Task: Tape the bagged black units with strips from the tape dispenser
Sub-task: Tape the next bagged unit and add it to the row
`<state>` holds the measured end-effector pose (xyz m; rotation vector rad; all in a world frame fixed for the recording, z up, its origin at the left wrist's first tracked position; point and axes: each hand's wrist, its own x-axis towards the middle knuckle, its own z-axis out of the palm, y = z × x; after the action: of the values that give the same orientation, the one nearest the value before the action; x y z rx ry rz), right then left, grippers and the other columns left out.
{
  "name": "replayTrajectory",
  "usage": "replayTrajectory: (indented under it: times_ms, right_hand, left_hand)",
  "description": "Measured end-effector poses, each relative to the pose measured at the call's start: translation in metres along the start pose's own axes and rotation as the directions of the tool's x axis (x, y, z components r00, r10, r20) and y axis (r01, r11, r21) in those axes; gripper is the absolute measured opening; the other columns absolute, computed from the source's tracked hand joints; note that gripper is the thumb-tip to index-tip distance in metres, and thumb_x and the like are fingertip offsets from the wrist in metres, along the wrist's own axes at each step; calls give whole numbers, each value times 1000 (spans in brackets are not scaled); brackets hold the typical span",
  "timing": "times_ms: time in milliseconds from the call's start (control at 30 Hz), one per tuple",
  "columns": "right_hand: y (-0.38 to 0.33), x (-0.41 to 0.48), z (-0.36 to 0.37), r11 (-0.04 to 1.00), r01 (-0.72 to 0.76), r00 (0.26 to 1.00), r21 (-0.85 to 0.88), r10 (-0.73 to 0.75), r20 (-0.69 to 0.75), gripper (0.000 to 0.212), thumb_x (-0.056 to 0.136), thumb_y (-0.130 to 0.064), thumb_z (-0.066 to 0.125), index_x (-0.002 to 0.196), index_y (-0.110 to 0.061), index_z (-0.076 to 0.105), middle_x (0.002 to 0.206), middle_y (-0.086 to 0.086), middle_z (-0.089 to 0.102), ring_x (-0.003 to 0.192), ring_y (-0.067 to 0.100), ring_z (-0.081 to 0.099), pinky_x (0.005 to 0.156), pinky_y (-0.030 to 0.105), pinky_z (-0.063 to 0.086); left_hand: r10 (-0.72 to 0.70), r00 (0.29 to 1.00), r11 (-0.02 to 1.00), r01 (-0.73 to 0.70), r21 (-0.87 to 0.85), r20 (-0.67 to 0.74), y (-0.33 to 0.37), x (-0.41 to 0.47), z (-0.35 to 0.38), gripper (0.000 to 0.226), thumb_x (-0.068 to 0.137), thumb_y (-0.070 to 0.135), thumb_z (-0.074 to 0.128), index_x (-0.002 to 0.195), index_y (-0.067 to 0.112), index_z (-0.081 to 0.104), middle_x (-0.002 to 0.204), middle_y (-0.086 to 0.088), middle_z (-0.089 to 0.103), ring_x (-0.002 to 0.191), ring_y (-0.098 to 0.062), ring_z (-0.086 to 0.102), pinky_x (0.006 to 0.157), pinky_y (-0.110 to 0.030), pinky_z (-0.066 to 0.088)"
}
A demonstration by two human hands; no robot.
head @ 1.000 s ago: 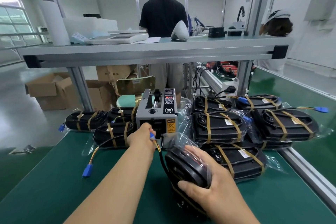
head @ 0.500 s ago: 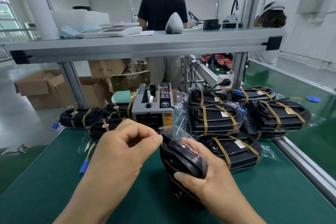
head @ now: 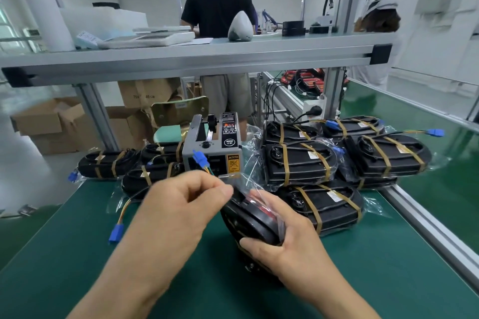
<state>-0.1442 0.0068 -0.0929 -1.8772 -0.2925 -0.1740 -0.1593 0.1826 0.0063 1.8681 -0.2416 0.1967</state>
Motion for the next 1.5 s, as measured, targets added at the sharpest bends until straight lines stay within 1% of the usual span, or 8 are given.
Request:
replayTrajectory:
  times_ms: [100,333,433,567,700,1100,1233,1500]
  right_hand:
    - [1,0,1,1000,14,1000,4,-14,-5,66,67,-34,79,123,-58,53,115,-17,71,107,5,68,102,37,51]
    - [5,2,3,999,31,1000,15,-31,-8,65,67,-35,79,123,-57,54,114,-15,72,107,11,69,97,28,52]
    - [3,1,2,1000,31,999,-1,-31,-15,65,66,-37,78,121,-60,54,111,-17,72,102,8,70,88,17,53]
    - [0,-1,1,1000,29,1000,8,-29,0,65,68,-30,79,119,-61,54,110,-16,72,100,7,70,90,20,54]
    - [-5,-2,0,999,34,999,7,-34,-4,66,67,-24,79,114,-64,55,109,-16,72,99,6,69,83,11,51]
    - [-6,-2,0,999,32,999,28,-32,12,64,67,-30,78,117,-62,55,111,-16,72,103,6,69,92,21,53]
    - [-6,-2,0,999,37,999,26,-37,8,65,66,-30,78,116,-63,55,111,-19,71,102,2,68,88,12,50]
    - [-2,-1,1,999,26,1000,32,-26,11,65,63,-36,77,120,-60,54,111,-17,71,100,3,69,91,21,54]
  left_hand:
    - [-237,967,960,248,-132,96,-16,14,10,18,76,25,74,60,20,67,57,3,39,52,-11,28,51,-25,24]
    - [-318,942,914,334,-229,104,-31,25,19,11,78,15,74,69,10,67,56,2,37,44,-6,26,42,-17,19]
    - [-309,946,919,323,-226,97,-31,25,20,12,77,16,74,69,10,67,52,5,36,45,-7,25,44,-18,19]
    - [-282,953,934,299,-194,108,-30,25,22,17,80,12,74,65,11,65,42,13,44,35,0,35,38,-10,28]
    - [-260,959,947,276,-164,115,-28,27,21,16,81,11,73,67,8,65,40,15,46,34,2,41,39,-9,29]
    - [-204,978,973,206,-105,34,-33,26,25,26,76,16,77,53,18,65,42,15,48,35,2,40,43,-14,29]
    - [-183,983,980,183,-82,13,-34,24,26,26,76,18,78,53,22,66,43,15,48,35,2,39,44,-14,29]
    - [-108,993,992,111,66,-47,-38,22,27,18,75,26,79,62,28,67,49,13,53,47,-1,44,57,-25,38]
